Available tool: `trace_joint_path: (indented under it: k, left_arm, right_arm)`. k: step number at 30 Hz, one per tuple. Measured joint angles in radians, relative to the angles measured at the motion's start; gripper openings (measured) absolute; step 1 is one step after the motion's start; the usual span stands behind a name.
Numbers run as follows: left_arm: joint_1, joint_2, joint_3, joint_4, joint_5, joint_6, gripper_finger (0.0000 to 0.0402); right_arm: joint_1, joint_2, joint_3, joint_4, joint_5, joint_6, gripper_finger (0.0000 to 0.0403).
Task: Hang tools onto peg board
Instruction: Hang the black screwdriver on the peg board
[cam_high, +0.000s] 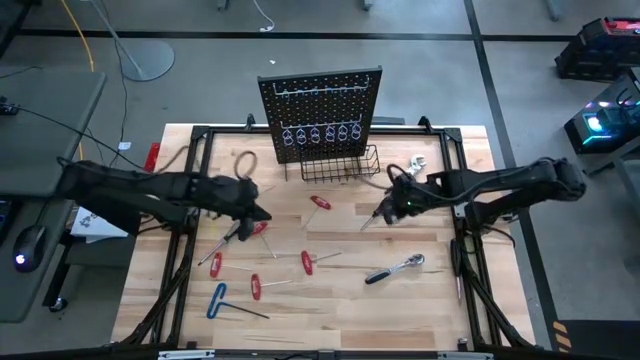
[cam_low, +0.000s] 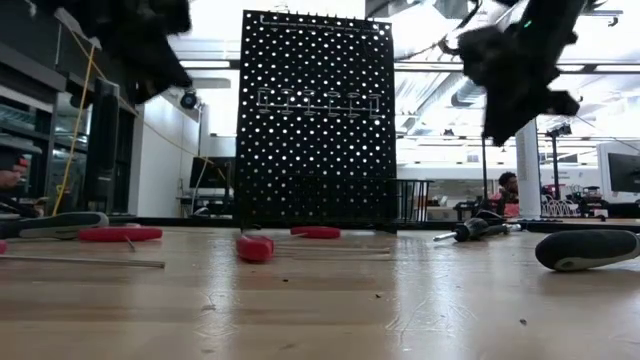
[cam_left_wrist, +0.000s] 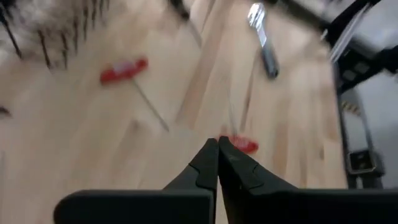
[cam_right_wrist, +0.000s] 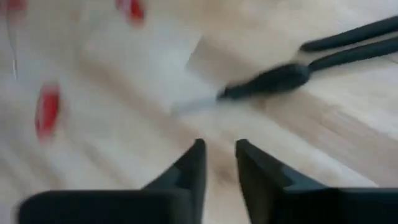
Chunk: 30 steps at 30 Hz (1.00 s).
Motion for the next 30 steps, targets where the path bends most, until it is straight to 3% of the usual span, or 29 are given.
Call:
trace_joint_path:
  k: [5,9,16,24,30]
  left_arm:
    - [-0.006,0.139,0.020,0.000,0.085,-0.150,0.0032]
    - [0.004,0.208,0.020,-0.008,0.091,-0.337,0.0064]
    - [0.009,0.266,0.020,-0.050,0.129,-0.418,0.0130]
    - [0.032,0.300,0.019,-0.103,0.005,-0.548,0.0207]
    - [0.057,0.301,0.019,-0.144,-0.025,-0.547,0.0229]
  right_arm:
    - [-0.063,0.036,-0.097,0.184,0.026,0.258,0.0177]
    - [-0.102,0.092,-0.138,0.186,-0.002,0.398,0.0213]
    - [-0.133,0.171,-0.148,0.160,-0.034,0.481,0.0220]
    - [-0.173,0.282,-0.147,0.235,-0.036,0.648,0.0220]
    - [-0.185,0.323,-0.147,0.255,-0.008,0.817,0.0220]
